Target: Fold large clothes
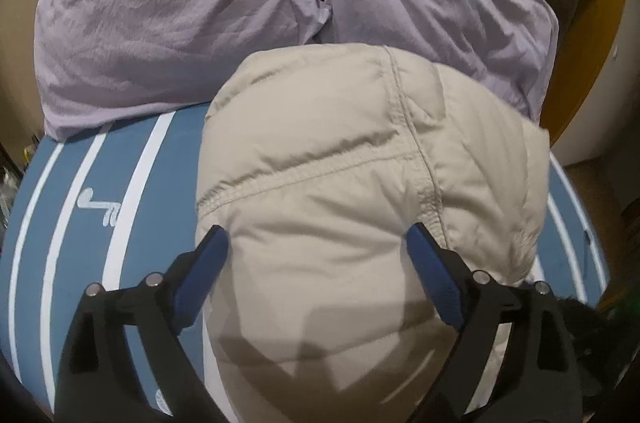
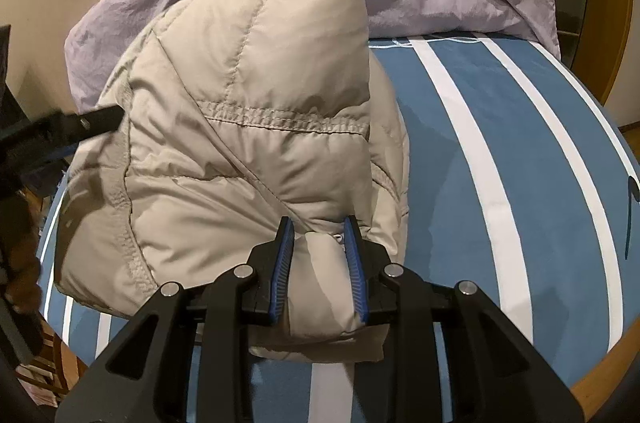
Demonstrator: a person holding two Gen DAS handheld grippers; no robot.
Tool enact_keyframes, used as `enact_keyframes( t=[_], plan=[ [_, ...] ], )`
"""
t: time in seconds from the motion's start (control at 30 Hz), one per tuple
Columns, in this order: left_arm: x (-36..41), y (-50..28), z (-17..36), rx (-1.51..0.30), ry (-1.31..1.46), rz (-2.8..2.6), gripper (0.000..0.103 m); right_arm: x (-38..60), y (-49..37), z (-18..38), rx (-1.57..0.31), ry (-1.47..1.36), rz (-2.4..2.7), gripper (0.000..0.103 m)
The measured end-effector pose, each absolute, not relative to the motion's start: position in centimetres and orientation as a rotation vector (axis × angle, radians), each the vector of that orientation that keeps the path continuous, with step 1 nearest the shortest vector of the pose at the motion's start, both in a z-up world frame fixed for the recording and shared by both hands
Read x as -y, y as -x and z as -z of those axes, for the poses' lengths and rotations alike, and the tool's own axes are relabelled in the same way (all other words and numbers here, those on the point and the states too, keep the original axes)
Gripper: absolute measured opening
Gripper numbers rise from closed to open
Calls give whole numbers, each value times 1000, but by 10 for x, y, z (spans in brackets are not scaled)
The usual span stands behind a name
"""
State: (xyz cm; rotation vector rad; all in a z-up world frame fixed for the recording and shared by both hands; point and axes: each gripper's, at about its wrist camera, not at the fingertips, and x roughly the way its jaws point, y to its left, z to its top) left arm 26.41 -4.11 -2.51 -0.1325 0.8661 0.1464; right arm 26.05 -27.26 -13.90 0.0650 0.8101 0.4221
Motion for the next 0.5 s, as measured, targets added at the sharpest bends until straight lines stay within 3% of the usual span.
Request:
enact_keyframes(
  t=[0.23,0.37,0.5],
  plan=[
    [35,-270,38,-870,155,-141,91,278,-260,116,-775,-72,-443,32],
    [36,-270,41,-863,151,-140,91,281,-265,94,-713,-92,-461,42],
    [38,-271,43,-858,147,-140,91,270,-274,75,-657,-77,-488,42]
  ],
)
